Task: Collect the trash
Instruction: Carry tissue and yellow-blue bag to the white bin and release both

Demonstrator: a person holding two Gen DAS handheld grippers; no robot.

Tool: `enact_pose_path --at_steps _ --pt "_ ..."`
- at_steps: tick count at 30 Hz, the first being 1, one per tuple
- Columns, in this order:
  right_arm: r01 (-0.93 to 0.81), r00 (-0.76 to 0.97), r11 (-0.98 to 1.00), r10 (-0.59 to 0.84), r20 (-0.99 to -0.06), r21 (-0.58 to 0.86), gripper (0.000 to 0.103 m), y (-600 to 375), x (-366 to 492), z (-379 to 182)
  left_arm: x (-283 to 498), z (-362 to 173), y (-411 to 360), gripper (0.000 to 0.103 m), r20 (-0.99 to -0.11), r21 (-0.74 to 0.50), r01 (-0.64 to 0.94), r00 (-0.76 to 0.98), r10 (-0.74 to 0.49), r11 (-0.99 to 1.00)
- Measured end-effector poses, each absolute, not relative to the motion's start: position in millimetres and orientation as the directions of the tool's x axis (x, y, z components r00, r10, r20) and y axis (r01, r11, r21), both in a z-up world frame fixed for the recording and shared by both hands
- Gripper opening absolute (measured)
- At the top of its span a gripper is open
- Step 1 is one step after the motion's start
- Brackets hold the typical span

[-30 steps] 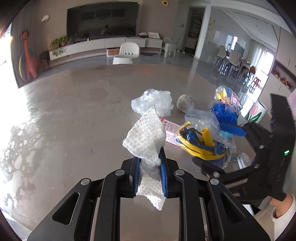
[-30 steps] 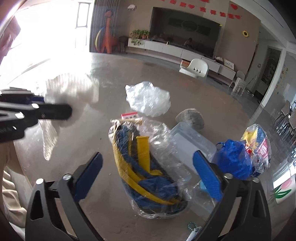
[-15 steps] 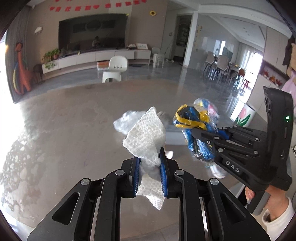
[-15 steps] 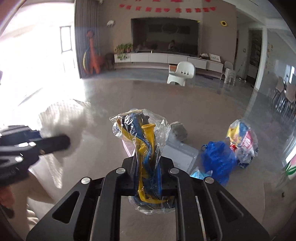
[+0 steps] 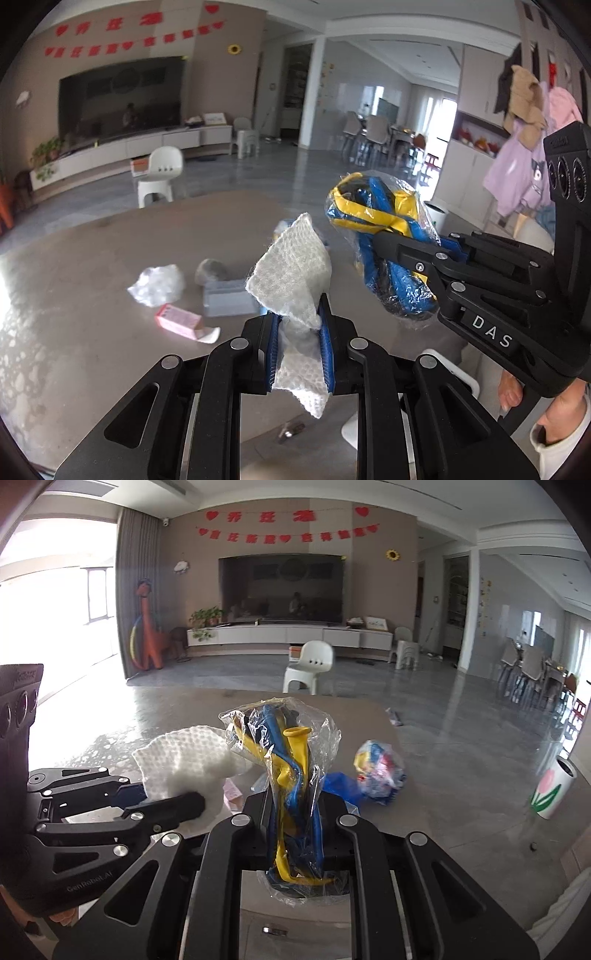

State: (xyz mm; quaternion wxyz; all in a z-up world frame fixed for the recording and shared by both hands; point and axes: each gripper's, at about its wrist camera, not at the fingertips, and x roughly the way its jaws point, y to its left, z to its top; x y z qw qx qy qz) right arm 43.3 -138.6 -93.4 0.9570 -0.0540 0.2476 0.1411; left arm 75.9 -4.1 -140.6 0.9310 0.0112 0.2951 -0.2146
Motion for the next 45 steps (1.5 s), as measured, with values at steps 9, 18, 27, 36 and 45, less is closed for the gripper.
enact_pose_path --at_steps 9,18,27,36,45 --pt "-0.148 0.874 0.987 0.104 -0.474 -0.057 0.016 -195 9 -98 56 -146 -73 0.019 -0.559 -0.069 0.541 0.675 -0.482 0.838" --pt "-0.002 0.852 0.998 -0.035 -0.523 -0.070 0.016 -252 -34 -127 34 -171 -144 0.019 -0.615 -0.100 0.684 0.528 -0.585 0.723" --pt "0.114 0.827 0.992 -0.128 -0.547 -0.061 0.016 -289 -67 -143 12 -191 -202 0.019 -0.659 -0.100 0.778 0.415 -0.627 0.620" --pt "0.188 0.789 0.981 -0.184 -0.586 -0.054 0.016 -328 -89 -163 -3 -220 -251 0.019 -0.714 -0.093 0.849 0.307 -0.629 0.520" --pt "0.243 0.756 0.970 -0.202 -0.622 -0.019 0.016 -358 -95 -185 -8 -266 -293 0.019 -0.775 -0.124 0.896 0.181 -0.605 0.427"
